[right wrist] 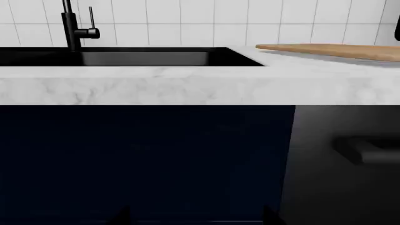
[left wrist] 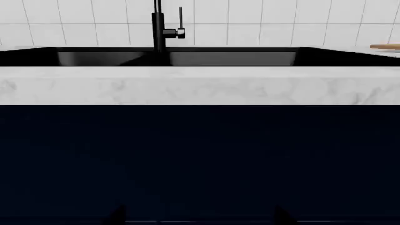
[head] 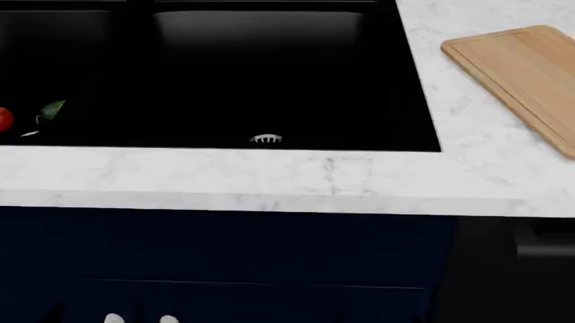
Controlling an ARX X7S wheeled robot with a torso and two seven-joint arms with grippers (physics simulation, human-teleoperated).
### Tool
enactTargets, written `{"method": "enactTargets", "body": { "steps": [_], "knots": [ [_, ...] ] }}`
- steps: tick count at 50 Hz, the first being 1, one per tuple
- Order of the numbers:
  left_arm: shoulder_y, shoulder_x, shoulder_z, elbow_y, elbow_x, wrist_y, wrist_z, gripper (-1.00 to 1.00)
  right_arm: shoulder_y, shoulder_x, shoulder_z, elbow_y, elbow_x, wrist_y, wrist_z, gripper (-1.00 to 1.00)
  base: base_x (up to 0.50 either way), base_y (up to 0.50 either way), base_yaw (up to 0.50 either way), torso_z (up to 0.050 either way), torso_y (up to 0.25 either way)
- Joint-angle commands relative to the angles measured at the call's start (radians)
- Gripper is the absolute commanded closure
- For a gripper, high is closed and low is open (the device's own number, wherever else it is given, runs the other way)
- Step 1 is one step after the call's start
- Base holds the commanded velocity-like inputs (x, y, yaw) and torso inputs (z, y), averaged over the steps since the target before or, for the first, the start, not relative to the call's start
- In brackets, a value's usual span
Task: Pick the vegetables from the sink and place them on the cutting board.
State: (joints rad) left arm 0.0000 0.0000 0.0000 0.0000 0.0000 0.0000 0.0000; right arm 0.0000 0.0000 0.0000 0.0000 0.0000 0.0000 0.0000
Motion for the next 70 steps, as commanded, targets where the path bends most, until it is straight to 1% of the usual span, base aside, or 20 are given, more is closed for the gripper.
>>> {"method": "enactTargets", "body": {
  "steps": [1, 5, 11, 12, 13, 14, 15, 16, 17, 19, 20, 23, 26, 36, 43, 46, 55, 64, 65, 70],
  "knots": [
    [0.002, -0.013, 0.018, 0.009, 0.0, -0.007, -0.018, -1.0, 0.004, 0.076, -0.091, 0.001, 0.076, -0.004, 0.091, -1.0, 0.0, 0.0, 0.0, 0.0, 0.0],
    [-0.005, -0.031, 0.041, -0.017, -0.02, 0.009, -0.036, -1.0, 0.001, 0.081, -0.089, 0.005, 0.099, -0.021, 0.086, -1.0, 0.0, 0.0, 0.0, 0.0, 0.0],
    [0.001, -0.046, 0.062, 0.01, -0.02, -0.009, -0.061, -1.0, 0.001, 0.087, -0.094, 0.005, 0.106, -0.015, 0.096, -1.0, 0.0, 0.0, 0.0, 0.0, 0.0],
    [-0.122, -0.036, 0.017, -0.382, -0.131, -0.019, 0.274, -1.0, 0.21, 0.043, -0.08, 0.544, 0.015, -0.042, -0.162, -1.0, 0.0, 0.0, 0.0, 0.0, 0.0],
    [0.006, -0.014, 0.036, 0.009, 0.074, 0.013, -0.042, -1.0, -0.004, 0.009, -0.005, -0.004, 0.025, -0.001, 0.008, -1.0, 0.0, 0.0, 0.0, 0.0, 0.0],
    [-0.006, -0.017, 0.027, 0.01, 0.048, -0.012, -0.047, -1.0, -0.017, 0.006, 0.017, 0.047, 0.057, -0.061, 0.063, -1.0, 0.0, 0.0, 0.0, 0.0, 0.0],
    [-0.006, -0.017, 0.027, 0.01, 0.048, -0.012, -0.047, -1.0, -0.028, 0.011, 0.007, 0.016, 0.021, -0.046, 0.115, -1.0, 0.0, 0.0, 0.0, 0.0, 0.0],
    [0.051, -0.033, 0.031, 0.056, 0.087, 0.01, -0.075, -1.0, -0.06, 0.019, -0.017, -0.035, 0.019, -0.094, 0.105, -1.0, 0.0, 0.0, 0.0, 0.0, 0.0],
    [0.049, -0.038, 0.035, 0.063, 0.107, 0.016, -0.093, -1.0, -0.039, 0.023, -0.037, -0.028, -0.003, -0.005, 0.116, -1.0, 0.0, 0.0, 0.0, 0.0, 0.0],
    [0.031, -0.039, 0.04, 0.051, 0.093, 0.005, -0.095, -1.0, -0.021, 0.04, -0.082, -0.017, -0.084, -0.007, 0.144, -1.0, 0.0, 0.0, 0.0, 0.0, 0.0],
    [0.016, -0.044, 0.059, 0.029, 0.117, 0.011, -0.101, -1.0, -0.014, 0.046, -0.092, -0.005, -0.102, 0.003, 0.152, -1.0, 0.01, 0.5, 0.0, 0.0, 0.0],
    [-0.01, -0.048, 0.075, -0.004, 0.119, 0.022, -0.112, -1.0, -0.013, 0.047, -0.06, -0.011, -0.033, -0.01, 0.149, -1.0, 0.01, 0.5, 0.0, 0.0, 0.0],
    [-0.027, -0.049, 0.088, -0.018, 0.113, 0.018, -0.114, -1.0, 0.0, 0.053, -0.056, 0.01, -0.022, -0.025, 0.161, -1.0, 0.01, 0.5, 0.0, 0.0, 0.0],
    [-0.003, -0.069, 0.1, -0.003, 0.098, 0.042, -0.141, -1.0, -0.024, 0.061, -0.068, -0.027, 0.007, -0.041, 0.185, -1.0, 0.02, 0.5, 0.0, 0.0, 0.0],
    [-0.022, -0.078, 0.105, -0.07, 0.098, 0.091, -0.169, -1.0, -0.022, 0.073, -0.067, 0.004, 0.044, -0.096, 0.183, -1.0, 0.05, 0.5, 0.0, 0.0, 0.0],
    [-0.003, -0.079, 0.106, -0.037, 0.103, 0.081, -0.185, -1.0, -0.037, 0.079, -0.055, -0.027, 0.058, -0.091, 0.196, -1.0, 0.06, 0.5, 0.0, 0.0, 0.0],
    [0.122, -0.088, 0.093, 0.208, 0.066, 0.011, -0.195, -1.0, -0.16, 0.091, -0.049, -0.245, 0.055, -0.059, 0.246, -1.0, 0.08, 0.5, 0.0, 0.0, 0.0],
    [0.18, -0.105, 0.097, 0.284, 0.052, 0.038, -0.208, -1.0, -0.207, 0.104, -0.066, -0.323, 0.048, -0.057, 0.263, -1.0, 0.09, 0.5, 0.0, 0.0, 0.0],
    [0.191, -0.106, 0.099, 0.319, 0.053, 0.017, -0.209, -1.0, -0.212, 0.105, -0.068, -0.329, 0.045, -0.057, 0.265, -1.0, 0.09, 0.5, 0.0, 0.0, 0.0],
    [0.201, -0.115, 0.098, 0.326, 0.039, 0.032, -0.216, -1.0, -0.221, 0.113, -0.079, -0.338, 0.041, -0.066, 0.273, -1.0, 0.1, 0.5, 0.0, 0.0, 0.0]
  ]
}}
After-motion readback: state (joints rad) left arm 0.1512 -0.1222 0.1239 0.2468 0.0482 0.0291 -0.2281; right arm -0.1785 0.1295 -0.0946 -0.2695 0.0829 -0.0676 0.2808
